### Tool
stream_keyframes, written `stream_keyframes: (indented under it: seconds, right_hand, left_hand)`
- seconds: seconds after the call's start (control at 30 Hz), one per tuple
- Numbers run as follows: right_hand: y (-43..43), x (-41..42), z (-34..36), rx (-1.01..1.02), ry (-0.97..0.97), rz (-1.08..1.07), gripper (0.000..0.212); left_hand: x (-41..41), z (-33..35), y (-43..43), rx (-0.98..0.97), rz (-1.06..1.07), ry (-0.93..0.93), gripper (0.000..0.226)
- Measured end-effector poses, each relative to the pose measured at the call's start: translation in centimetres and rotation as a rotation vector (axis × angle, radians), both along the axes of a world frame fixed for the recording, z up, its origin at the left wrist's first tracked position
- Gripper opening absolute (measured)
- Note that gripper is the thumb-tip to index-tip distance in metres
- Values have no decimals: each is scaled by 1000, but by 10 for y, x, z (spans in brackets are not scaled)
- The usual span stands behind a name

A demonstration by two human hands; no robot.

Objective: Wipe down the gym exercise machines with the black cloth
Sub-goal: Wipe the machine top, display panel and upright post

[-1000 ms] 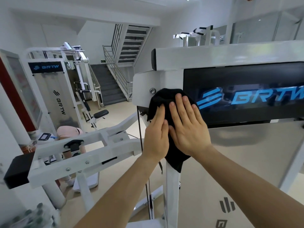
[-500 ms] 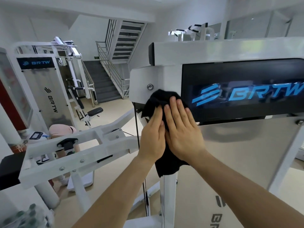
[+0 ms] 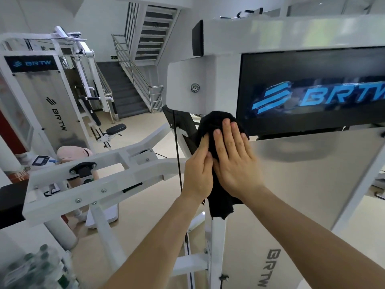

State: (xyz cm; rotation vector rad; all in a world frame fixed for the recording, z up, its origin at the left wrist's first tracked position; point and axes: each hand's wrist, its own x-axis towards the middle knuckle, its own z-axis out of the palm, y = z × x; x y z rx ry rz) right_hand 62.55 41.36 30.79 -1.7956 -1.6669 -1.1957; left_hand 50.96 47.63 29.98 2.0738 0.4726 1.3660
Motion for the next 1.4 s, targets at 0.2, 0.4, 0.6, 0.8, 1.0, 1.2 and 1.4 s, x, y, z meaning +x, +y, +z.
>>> stream_keyframes:
  seconds: [0.2, 0.4, 0.6, 0.8, 1.0, 1.2, 1.4]
  right_hand:
    - [-4, 1, -24, 19, -40, -37, 67]
    - [-1, 0, -1, 83, -26, -36, 64]
    - [13, -21, -24, 78, 9, -40, 56]
    - [13, -16, -67, 115, 28, 0, 62]
    - [6, -14, -83, 113, 36, 9, 72]
    - [23, -16, -32, 323, 40, -51, 61]
    - [35, -6, -47, 404, -9, -105, 65]
  left_hand:
    - [-3, -21, -3, -144, -114, -38, 50]
    - [8, 13, 0, -128, -176, -161, 51]
    - [10, -16, 10, -351, -215, -192, 46]
    - [-2, -30, 16, -349, -267, -68, 48]
    - [-3, -24, 18, -167, -270, -74, 50]
    - [12, 9, 36, -95, -227, -98, 50]
    - [23, -17, 41, -89, -314, -94, 53]
